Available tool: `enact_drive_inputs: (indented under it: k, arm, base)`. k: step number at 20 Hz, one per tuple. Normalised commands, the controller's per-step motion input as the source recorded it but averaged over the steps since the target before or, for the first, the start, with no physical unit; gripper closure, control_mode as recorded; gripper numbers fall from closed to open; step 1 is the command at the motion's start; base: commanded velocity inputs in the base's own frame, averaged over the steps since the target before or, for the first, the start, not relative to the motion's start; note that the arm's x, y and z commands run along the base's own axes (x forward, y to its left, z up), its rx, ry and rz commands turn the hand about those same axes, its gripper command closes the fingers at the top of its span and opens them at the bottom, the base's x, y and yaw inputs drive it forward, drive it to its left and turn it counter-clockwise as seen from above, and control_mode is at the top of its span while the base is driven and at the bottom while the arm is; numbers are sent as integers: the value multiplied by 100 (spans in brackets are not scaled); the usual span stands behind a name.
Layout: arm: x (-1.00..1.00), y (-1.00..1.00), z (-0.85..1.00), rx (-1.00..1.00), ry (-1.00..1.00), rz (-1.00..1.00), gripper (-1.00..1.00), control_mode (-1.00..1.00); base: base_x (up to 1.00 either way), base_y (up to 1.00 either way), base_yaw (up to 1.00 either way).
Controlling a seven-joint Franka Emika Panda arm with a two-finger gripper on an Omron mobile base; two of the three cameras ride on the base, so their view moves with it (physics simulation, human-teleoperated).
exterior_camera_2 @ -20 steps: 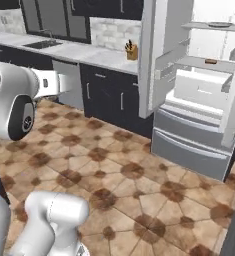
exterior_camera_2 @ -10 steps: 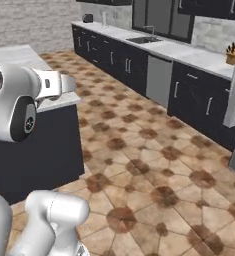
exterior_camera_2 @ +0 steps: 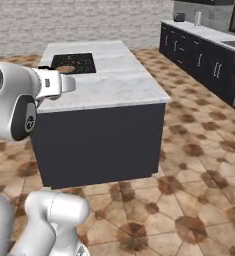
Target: Retrieve the fish from the fridge and place it on the saucepan with marinade on the stove.
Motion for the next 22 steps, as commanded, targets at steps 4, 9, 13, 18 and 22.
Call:
enact_drive_inputs:
  k: [4, 9, 13, 18, 22]
  arm:
    - [0, 0, 0, 0, 0, 0, 100, 100]
    - [0, 0, 0, 0, 0, 0, 100, 100]
    - [0, 0, 0, 0, 0, 0, 100, 100]
    - [0, 0, 0, 0, 0, 0, 100, 100]
    - [0, 0, 0, 0, 0, 0, 100, 100]
  base:
    - [-38, 100, 39]
    - [-4, 100, 31]
    - [7, 100, 24]
    - [60, 100, 19]
    - [94, 100, 15]
